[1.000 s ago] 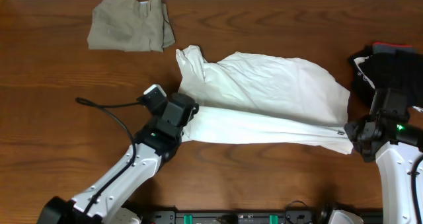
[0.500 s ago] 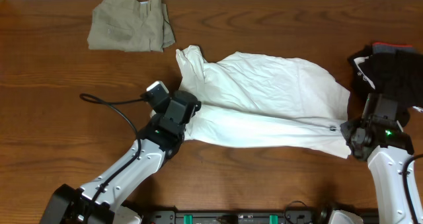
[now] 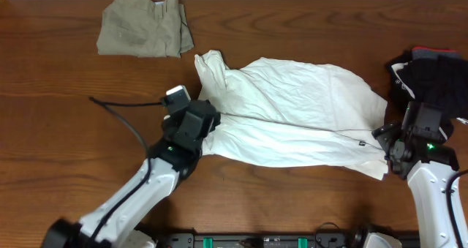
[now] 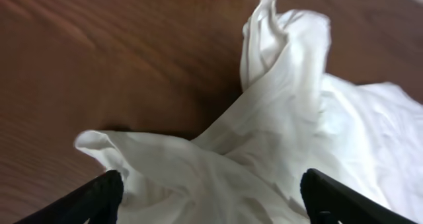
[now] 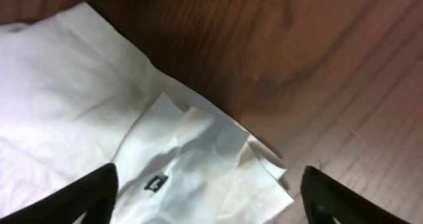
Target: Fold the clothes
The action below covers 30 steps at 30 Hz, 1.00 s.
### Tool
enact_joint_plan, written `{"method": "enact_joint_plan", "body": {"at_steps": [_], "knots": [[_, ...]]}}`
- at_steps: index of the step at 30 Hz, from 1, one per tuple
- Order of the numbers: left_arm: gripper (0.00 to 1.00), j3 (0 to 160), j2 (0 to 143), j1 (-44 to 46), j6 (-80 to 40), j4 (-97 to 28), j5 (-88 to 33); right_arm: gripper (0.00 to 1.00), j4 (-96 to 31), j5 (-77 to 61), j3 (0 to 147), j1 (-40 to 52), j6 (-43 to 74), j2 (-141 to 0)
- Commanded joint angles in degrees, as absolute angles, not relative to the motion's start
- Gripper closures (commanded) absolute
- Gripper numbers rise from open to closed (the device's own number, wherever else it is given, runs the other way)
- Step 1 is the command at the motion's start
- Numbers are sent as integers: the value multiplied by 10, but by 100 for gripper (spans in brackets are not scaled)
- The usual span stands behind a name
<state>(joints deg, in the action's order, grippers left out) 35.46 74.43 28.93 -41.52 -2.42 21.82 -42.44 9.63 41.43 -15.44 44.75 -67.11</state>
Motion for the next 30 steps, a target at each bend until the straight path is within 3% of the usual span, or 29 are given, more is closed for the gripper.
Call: {"method": "enact_joint_plan", "body": {"at_steps": [1, 8, 11, 16, 21, 23, 30], "knots": [[11, 367, 675, 287, -377, -63, 220, 11, -448, 69, 458, -150, 386, -663], [11, 364, 593, 287, -437, -216, 27, 23, -507, -102, 464, -148, 250, -657], [23, 355, 613, 287, -460, -229, -37, 34, -514, -102, 445, -144, 248, -669], [54, 351, 676, 287, -469, -228, -60, 60, -488, -119, 407, -143, 248, -688], [80, 351, 751, 287, -471, -200, -67, 77, -460, -118, 395, -143, 257, -700], [86, 351, 778, 287, -480, -187, -76, 79, -460, -118, 395, -143, 259, -703], [87, 351, 824, 287, -484, -174, -75, 81, -455, -93, 382, -143, 259, -706]]}}
